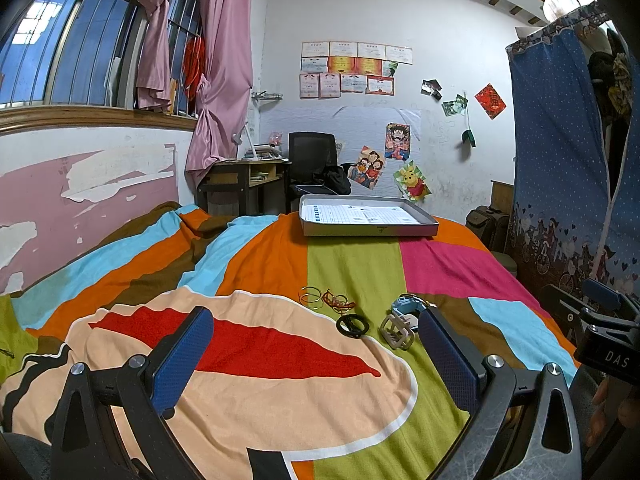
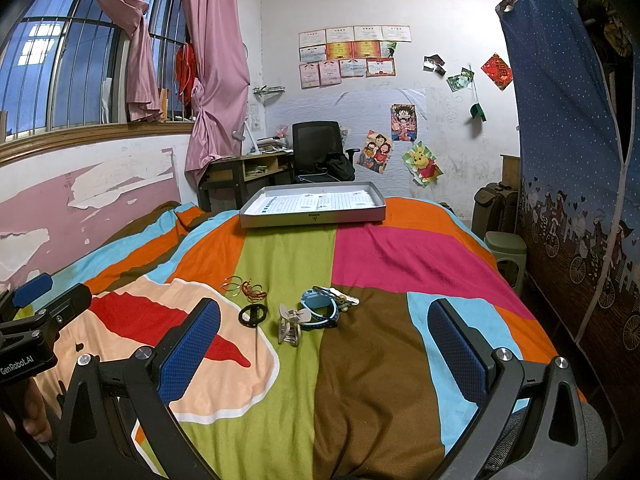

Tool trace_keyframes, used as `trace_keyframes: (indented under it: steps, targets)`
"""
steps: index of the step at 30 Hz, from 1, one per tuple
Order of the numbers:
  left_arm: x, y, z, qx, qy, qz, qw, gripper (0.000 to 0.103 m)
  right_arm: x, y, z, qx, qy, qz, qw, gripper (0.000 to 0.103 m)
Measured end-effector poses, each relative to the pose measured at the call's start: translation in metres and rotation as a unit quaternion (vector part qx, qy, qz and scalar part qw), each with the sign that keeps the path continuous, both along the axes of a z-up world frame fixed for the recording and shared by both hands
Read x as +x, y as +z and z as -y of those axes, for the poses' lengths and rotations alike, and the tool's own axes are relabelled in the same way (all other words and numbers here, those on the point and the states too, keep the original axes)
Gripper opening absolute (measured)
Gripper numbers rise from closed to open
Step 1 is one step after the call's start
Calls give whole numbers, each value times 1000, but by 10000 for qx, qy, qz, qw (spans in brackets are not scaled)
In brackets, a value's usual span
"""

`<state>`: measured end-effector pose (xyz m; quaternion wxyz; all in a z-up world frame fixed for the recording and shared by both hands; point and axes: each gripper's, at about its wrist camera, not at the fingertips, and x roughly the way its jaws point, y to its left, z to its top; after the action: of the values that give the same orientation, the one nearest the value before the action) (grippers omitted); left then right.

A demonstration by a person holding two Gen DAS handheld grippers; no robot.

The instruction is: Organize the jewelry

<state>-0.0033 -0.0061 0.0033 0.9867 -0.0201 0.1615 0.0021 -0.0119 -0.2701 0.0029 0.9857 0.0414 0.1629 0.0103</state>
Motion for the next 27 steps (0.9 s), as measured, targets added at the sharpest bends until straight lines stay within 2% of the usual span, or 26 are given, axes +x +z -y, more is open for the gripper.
trace_keyframes:
  steps: [18, 21, 27]
  targets:
    - [0, 4, 3, 23, 12, -43, 10000, 103, 0, 0, 1, 7, -4, -5, 10000, 102]
    - [-1, 14, -3, -7, -12, -159, 9999, 103, 0, 0, 1, 4, -14, -32, 10000, 102]
    - [17, 8, -11, -160, -66, -406, 9990, 103, 6, -2, -2, 61, 95, -191, 9998, 102]
